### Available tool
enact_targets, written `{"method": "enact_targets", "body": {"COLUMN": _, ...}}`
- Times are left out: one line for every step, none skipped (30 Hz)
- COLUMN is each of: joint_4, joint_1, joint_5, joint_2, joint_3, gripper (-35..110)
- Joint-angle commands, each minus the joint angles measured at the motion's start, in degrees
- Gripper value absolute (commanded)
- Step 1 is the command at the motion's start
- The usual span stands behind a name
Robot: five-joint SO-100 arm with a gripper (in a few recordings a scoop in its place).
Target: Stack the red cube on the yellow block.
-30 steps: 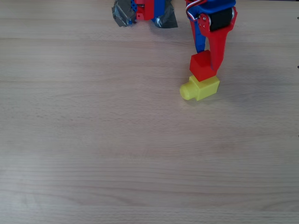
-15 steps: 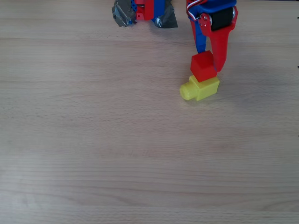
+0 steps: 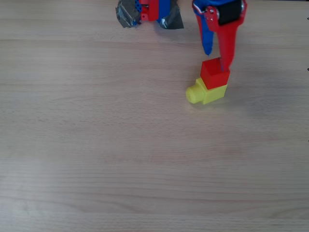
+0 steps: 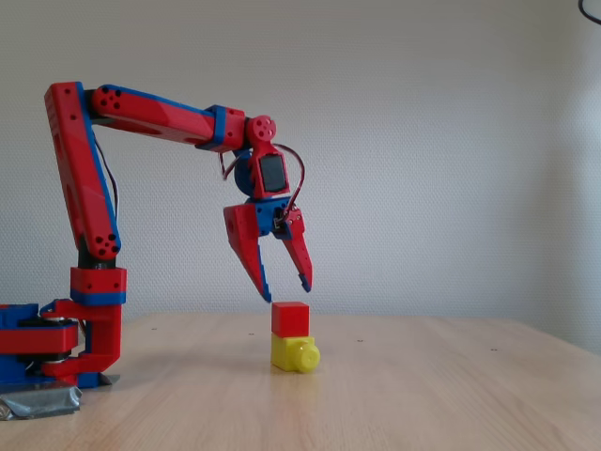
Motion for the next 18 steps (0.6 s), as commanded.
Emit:
{"method": "enact_targets", "body": {"joint_4": 2.37, "joint_1": 0.53, "joint_5": -0.18, "joint_2": 6.59, "joint_3": -5.19, "gripper": 23}}
{"method": "enact_targets", "body": {"joint_4": 3.08, "joint_1": 0.79, "joint_5": -0.26, "joint_2": 7.12, "joint_3": -5.54, "gripper": 23}}
{"method": "enact_targets", "body": {"joint_4": 3.60, "joint_1": 0.97, "joint_5": -0.26, "joint_2": 7.73, "joint_3": -5.98, "gripper": 23}}
{"method": "enact_targets", "body": {"joint_4": 4.22, "joint_1": 1.23, "joint_5": -0.26, "joint_2": 8.44, "joint_3": -6.33, "gripper": 23}}
{"method": "enact_targets", "body": {"joint_4": 4.83, "joint_1": 1.58, "joint_5": -0.26, "joint_2": 9.14, "joint_3": -6.68, "gripper": 23}}
{"method": "enact_targets", "body": {"joint_4": 5.54, "joint_1": 1.85, "joint_5": -0.26, "joint_2": 10.02, "joint_3": -7.21, "gripper": 23}}
{"method": "enact_targets", "body": {"joint_4": 6.15, "joint_1": 2.37, "joint_5": -0.26, "joint_2": 10.72, "joint_3": -7.82, "gripper": 23}}
{"method": "enact_targets", "body": {"joint_4": 6.94, "joint_1": 2.81, "joint_5": -0.26, "joint_2": 11.51, "joint_3": -8.53, "gripper": 23}}
{"method": "enact_targets", "body": {"joint_4": 7.73, "joint_1": 3.34, "joint_5": -0.35, "joint_2": 12.30, "joint_3": -9.14, "gripper": 23}}
{"method": "enact_targets", "body": {"joint_4": 8.44, "joint_1": 3.87, "joint_5": -0.53, "joint_2": 13.27, "joint_3": -9.58, "gripper": 23}}
{"method": "enact_targets", "body": {"joint_4": 9.05, "joint_1": 4.57, "joint_5": -0.62, "joint_2": 14.24, "joint_3": -9.76, "gripper": 23}}
{"method": "enact_targets", "body": {"joint_4": 9.49, "joint_1": 5.19, "joint_5": -0.88, "joint_2": 15.29, "joint_3": -9.58, "gripper": 23}}
{"method": "enact_targets", "body": {"joint_4": 9.76, "joint_1": 5.89, "joint_5": -0.97, "joint_2": 16.52, "joint_3": -8.96, "gripper": 23}}
{"method": "enact_targets", "body": {"joint_4": 10.02, "joint_1": 6.59, "joint_5": -1.14, "joint_2": 17.67, "joint_3": -8.17, "gripper": 23}}
{"method": "enact_targets", "body": {"joint_4": 10.20, "joint_1": 7.21, "joint_5": -1.49, "joint_2": 18.90, "joint_3": -7.12, "gripper": 23}}
{"method": "enact_targets", "body": {"joint_4": 10.28, "joint_1": 7.82, "joint_5": -1.58, "joint_2": 20.21, "joint_3": -5.89, "gripper": 23}}
{"method": "enact_targets", "body": {"joint_4": 10.28, "joint_1": 8.44, "joint_5": -1.85, "joint_2": 21.71, "joint_3": -4.57, "gripper": 22}}
{"method": "enact_targets", "body": {"joint_4": 10.28, "joint_1": 9.05, "joint_5": -2.02, "joint_2": 23.12, "joint_3": -3.08, "gripper": 22}}
